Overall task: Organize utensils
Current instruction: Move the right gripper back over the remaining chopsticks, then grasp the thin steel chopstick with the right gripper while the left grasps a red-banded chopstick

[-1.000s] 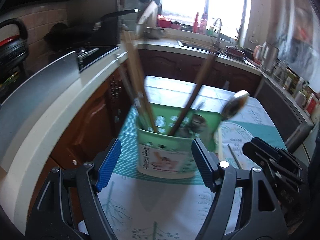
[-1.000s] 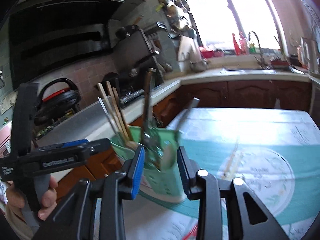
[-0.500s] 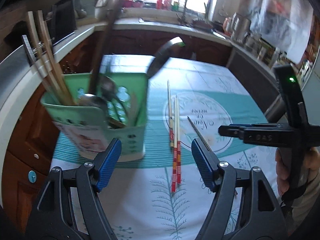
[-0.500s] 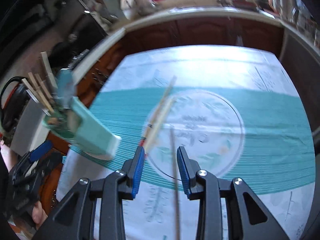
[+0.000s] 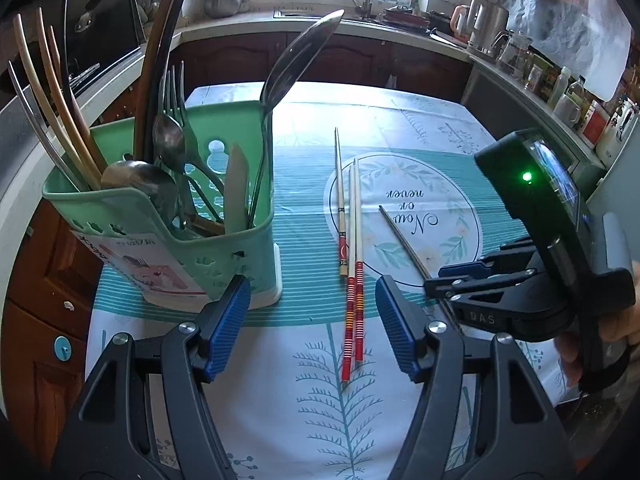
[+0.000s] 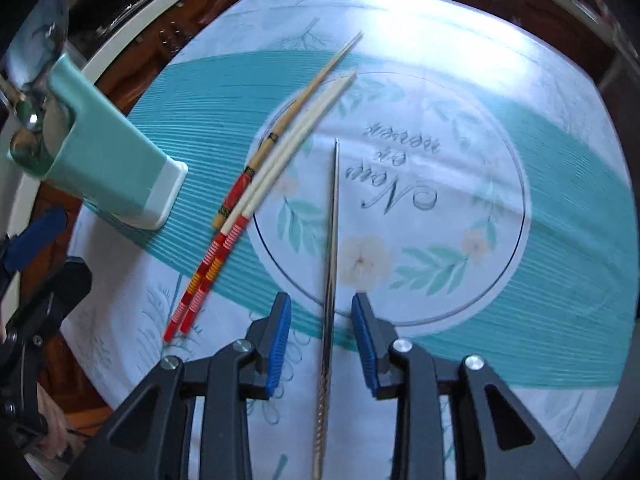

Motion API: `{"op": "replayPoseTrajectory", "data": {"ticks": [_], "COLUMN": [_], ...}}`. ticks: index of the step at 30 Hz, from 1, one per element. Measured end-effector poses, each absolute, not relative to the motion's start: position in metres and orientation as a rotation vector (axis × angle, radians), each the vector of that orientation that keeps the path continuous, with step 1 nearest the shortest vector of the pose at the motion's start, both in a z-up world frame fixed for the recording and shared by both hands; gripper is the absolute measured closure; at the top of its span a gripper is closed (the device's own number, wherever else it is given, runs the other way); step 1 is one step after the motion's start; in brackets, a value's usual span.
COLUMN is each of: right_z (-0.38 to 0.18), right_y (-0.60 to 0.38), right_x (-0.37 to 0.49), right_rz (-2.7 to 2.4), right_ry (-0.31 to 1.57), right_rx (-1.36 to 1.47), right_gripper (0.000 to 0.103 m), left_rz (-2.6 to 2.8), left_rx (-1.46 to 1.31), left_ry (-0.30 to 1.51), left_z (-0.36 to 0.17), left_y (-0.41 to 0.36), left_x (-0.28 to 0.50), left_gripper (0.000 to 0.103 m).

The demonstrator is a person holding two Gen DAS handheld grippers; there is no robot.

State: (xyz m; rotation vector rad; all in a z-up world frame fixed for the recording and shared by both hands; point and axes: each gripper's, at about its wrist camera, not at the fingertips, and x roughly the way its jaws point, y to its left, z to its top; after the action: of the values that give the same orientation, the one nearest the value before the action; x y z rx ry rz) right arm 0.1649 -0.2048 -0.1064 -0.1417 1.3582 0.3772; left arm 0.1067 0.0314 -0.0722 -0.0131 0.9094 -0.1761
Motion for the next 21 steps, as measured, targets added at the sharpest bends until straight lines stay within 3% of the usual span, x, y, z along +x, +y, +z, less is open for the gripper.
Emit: {"op": "replayPoseTrajectory", "data": {"ticks": [5,11,15,21], "right_z": [-0.108,-0.107,-0.104,-0.099], "right_y": [-0.194,-0.204,-0.239,-0.289], "right_x": [0.168,0.168,0.169,0.172], "right_rz": [0.349,0.364,0.375,0.377], "right_ry": [1.385,1.382,1.354,1.298], "right_rx": [-0.277,-0.218,-0.047,0.171], "right_gripper": [0.097,0.098,0.098,0.098], "left_rz": [-0.184,-0.270,-0.309,-0.269], "left_rx": [0.002,0.052,0.110,0.185], "left_ry": [0.920,0.980,1.017,1.089], "left_z": [-0.076,-0.083,-0.086,-0.094], "left_y": [0.040,0.019,-0.002,-0.037], "left_x": [0.111,0.124,0.139,0.178], "left_gripper": [0.040,0.041,0.059,0.069]}}
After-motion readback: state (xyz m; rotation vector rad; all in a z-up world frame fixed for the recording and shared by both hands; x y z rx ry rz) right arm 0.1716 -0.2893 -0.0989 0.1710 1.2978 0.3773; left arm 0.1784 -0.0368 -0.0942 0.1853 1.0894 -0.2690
